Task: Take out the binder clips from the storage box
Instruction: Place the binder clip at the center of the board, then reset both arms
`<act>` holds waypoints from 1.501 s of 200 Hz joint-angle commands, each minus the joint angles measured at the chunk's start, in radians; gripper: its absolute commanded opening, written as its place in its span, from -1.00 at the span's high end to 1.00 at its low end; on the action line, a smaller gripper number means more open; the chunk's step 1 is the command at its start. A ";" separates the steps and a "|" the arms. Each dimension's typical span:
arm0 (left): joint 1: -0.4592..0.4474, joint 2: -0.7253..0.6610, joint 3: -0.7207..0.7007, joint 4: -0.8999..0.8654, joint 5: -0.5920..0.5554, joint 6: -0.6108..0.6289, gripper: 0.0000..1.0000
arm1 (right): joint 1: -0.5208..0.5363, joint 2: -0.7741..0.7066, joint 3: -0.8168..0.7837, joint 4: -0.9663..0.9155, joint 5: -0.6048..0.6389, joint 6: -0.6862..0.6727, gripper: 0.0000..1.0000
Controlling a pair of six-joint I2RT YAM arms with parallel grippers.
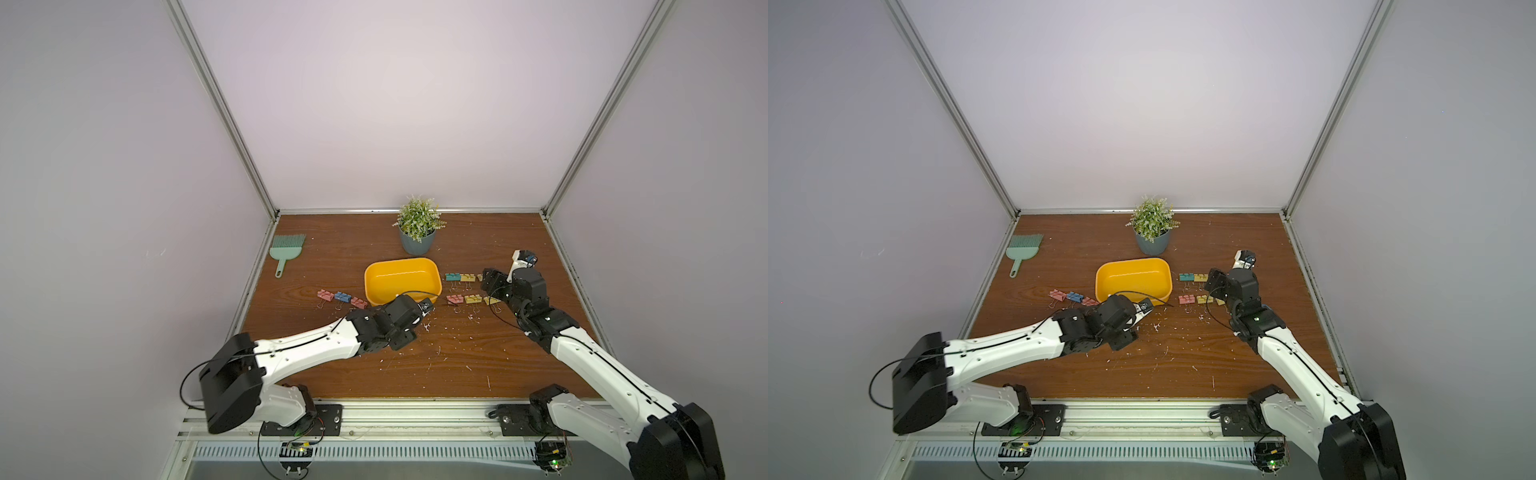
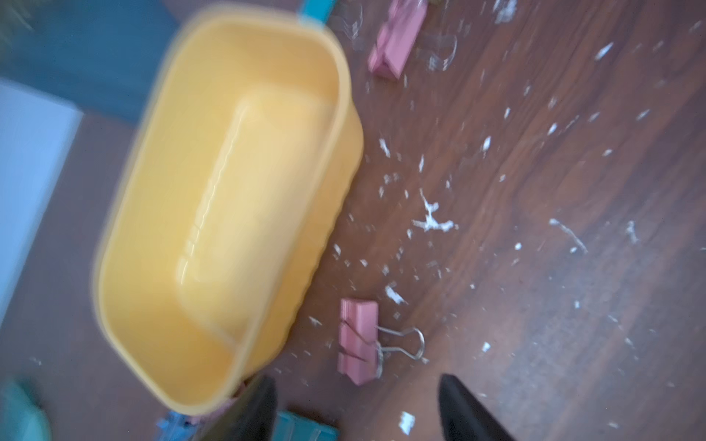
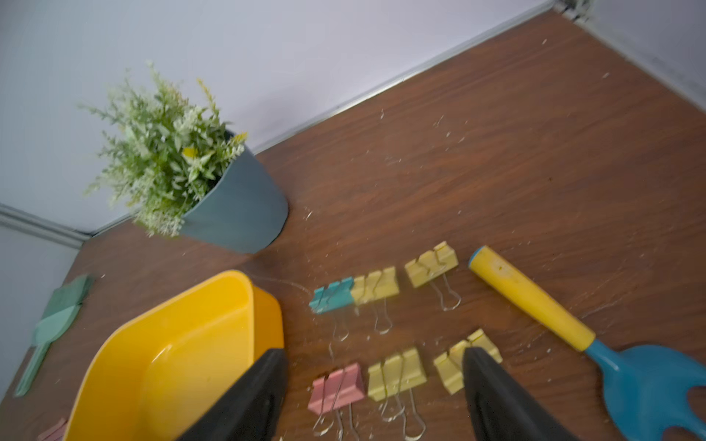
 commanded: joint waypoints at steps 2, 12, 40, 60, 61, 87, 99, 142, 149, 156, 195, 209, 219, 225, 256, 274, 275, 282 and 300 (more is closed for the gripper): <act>0.079 -0.124 -0.045 0.170 -0.085 -0.035 -0.96 | -0.028 0.059 0.035 0.092 0.247 -0.245 -0.97; 0.189 -0.169 -0.061 0.235 -0.094 -0.075 -0.96 | -0.049 0.104 0.008 0.204 0.330 -0.323 -0.98; 0.512 -0.256 -0.178 0.500 -0.108 -0.173 -0.97 | -0.115 0.212 -0.060 0.475 0.403 -0.428 -0.98; 0.687 -0.262 -0.264 0.659 -0.144 -0.228 -0.96 | -0.173 0.260 -0.121 0.619 0.349 -0.447 -0.97; 0.695 -0.259 -0.267 0.666 -0.147 -0.233 -0.96 | -0.175 0.262 -0.126 0.626 0.345 -0.449 -0.98; 0.814 -0.190 -0.406 0.946 -0.265 -0.158 -0.97 | -0.228 0.308 -0.244 0.853 0.256 -0.492 -0.98; 0.816 -0.131 -0.532 1.255 -0.303 0.005 -0.97 | -0.237 0.304 -0.230 0.809 0.208 -0.493 -0.97; 0.808 0.108 -0.607 1.528 -0.299 0.144 -0.97 | -0.243 0.266 -0.319 0.980 0.084 -0.532 -0.97; 0.809 0.115 -0.598 1.513 -0.306 0.137 -0.97 | -0.243 0.248 -0.313 0.920 0.109 -0.517 -0.97; 0.810 0.114 -0.598 1.498 -0.290 0.132 -0.96 | -0.243 0.226 -0.314 0.870 0.127 -0.503 -0.98; 0.853 0.098 -0.623 1.414 -0.140 -0.077 -0.97 | -0.248 0.226 -0.448 1.061 0.048 -0.537 -0.98; 0.852 0.140 -0.647 1.539 -0.101 -0.035 -0.97 | -0.248 0.278 -0.440 1.089 0.042 -0.523 -0.98; 0.869 0.170 -0.661 1.587 -0.088 -0.050 -0.97 | -0.249 0.316 -0.436 1.127 0.028 -0.519 -0.98; 0.876 0.200 -0.669 1.625 -0.074 -0.057 -0.97 | -0.249 0.323 -0.427 1.121 0.013 -0.509 -0.98; 0.893 0.294 -0.774 1.919 -0.039 -0.057 -0.97 | -0.249 0.421 -0.443 1.254 -0.078 -0.536 -0.98; 0.891 0.281 -0.758 1.853 -0.061 -0.067 -0.97 | -0.248 0.510 -0.473 1.402 -0.074 -0.542 -0.98; 0.891 0.278 -0.754 1.839 -0.066 -0.069 -0.97 | -0.248 0.512 -0.474 1.409 -0.073 -0.541 -0.98; 0.893 0.268 -0.718 1.756 -0.123 -0.097 -0.97 | -0.248 0.513 -0.471 1.404 -0.069 -0.538 -0.98; 0.908 0.283 -0.686 1.734 -0.114 -0.111 -1.00 | -0.252 0.480 -0.433 1.271 -0.041 -0.513 -0.99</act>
